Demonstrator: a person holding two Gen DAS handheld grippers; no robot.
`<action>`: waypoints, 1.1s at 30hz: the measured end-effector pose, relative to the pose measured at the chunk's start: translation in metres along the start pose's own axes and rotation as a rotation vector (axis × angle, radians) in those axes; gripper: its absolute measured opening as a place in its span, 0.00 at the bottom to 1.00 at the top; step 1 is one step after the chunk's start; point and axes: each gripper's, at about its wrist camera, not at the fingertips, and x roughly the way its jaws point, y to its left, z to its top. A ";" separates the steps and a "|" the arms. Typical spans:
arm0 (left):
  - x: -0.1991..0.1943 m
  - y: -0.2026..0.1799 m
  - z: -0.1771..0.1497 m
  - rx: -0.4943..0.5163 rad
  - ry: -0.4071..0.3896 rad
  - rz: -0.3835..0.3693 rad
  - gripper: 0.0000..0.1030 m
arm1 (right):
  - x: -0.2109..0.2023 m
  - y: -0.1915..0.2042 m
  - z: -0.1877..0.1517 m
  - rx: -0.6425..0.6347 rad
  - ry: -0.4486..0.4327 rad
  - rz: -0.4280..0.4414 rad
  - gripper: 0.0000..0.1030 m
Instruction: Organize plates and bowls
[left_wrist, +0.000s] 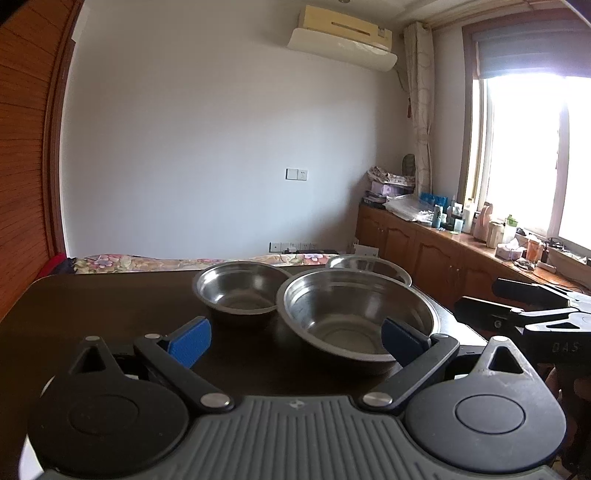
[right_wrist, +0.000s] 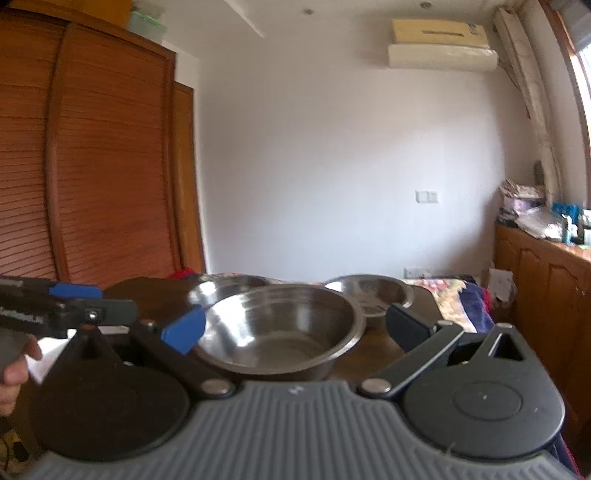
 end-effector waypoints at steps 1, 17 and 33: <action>0.005 -0.002 0.001 0.009 0.017 0.000 1.00 | 0.004 -0.004 0.000 0.004 0.004 0.001 1.00; 0.050 -0.008 0.009 0.044 0.087 0.011 0.99 | 0.038 -0.046 0.009 0.015 0.093 0.048 1.00; 0.084 -0.002 0.005 -0.017 0.168 -0.019 0.56 | 0.083 -0.055 0.008 0.044 0.262 0.139 0.84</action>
